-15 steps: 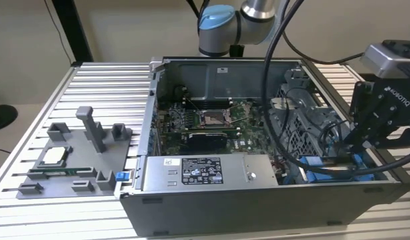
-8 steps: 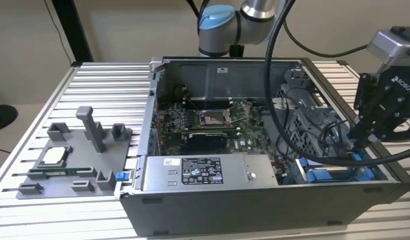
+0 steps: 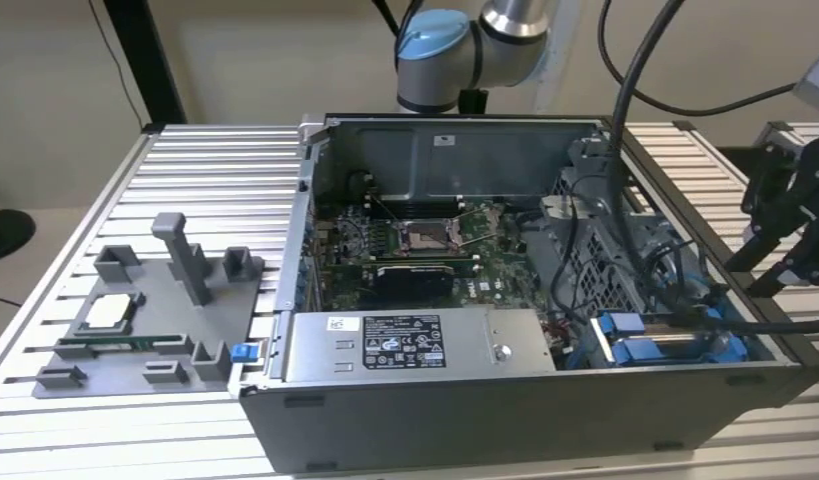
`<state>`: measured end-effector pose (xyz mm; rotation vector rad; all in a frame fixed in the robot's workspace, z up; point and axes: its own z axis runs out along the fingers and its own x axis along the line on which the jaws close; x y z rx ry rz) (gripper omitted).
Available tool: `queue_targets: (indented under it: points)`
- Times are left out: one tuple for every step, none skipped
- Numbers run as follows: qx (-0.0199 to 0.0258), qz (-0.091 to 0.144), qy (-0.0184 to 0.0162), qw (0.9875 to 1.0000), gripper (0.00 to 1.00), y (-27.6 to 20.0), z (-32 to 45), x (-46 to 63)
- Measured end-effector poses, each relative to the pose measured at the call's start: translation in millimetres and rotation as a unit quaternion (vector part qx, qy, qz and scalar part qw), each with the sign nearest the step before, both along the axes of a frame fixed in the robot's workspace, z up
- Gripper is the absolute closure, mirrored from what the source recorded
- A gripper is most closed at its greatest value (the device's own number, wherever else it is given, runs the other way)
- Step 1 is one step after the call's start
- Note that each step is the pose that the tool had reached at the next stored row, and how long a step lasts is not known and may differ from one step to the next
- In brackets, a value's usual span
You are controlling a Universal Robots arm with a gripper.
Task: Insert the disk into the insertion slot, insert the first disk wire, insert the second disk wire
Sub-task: 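Insert the first disk wire, then insert the second disk wire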
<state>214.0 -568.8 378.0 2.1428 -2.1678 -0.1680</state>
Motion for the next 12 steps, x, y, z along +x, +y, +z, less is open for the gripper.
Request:
queue_targets:
  points:
    - [-0.0001, 0.0, 0.0034, 1.0, 0.0, 0.0, -0.1, 4.3]
    - [-0.0001, 0.0, 0.0073, 1.0, 0.0, 0.0, -0.4, 8.0]
    - [-0.0002, 0.0, 0.0111, 0.9999, 0.0, 0.0, -0.8, 11.0]
    - [-0.0005, 0.0, 0.0138, 0.9999, 0.0, 0.0, -1.3, 12.4]
    - [-0.0007, -0.002, 0.0165, 0.9999, 0.0, 0.0, -1.9, 12.6]
    - [-0.0011, -0.003, 0.0194, 0.9998, 0.0, 0.0, -2.3, 12.6]
    - [-0.0013, -0.005, 0.022, 0.9997, 0.0, 0.0, -2.9, 12.6]
    - [-0.0013, -0.008, 0.0239, 0.9997, 0.0, 0.0, -3.7, 12.6]
    - [-0.0013, -0.01, 0.0253, 0.9996, 0.0, 0.0, -4.6, 12.7]
    - [-0.0013, -0.012, 0.0264, 0.9996, 0.0, 0.1, -5.9, 13.1]
    - [-0.0013, -0.015, 0.0273, 0.9995, 0.0, 0.3, -7.1, 13.3]
    - [-0.0013, -0.017, 0.0282, 0.9995, 0.0, 0.8, -8.7, 13.3]
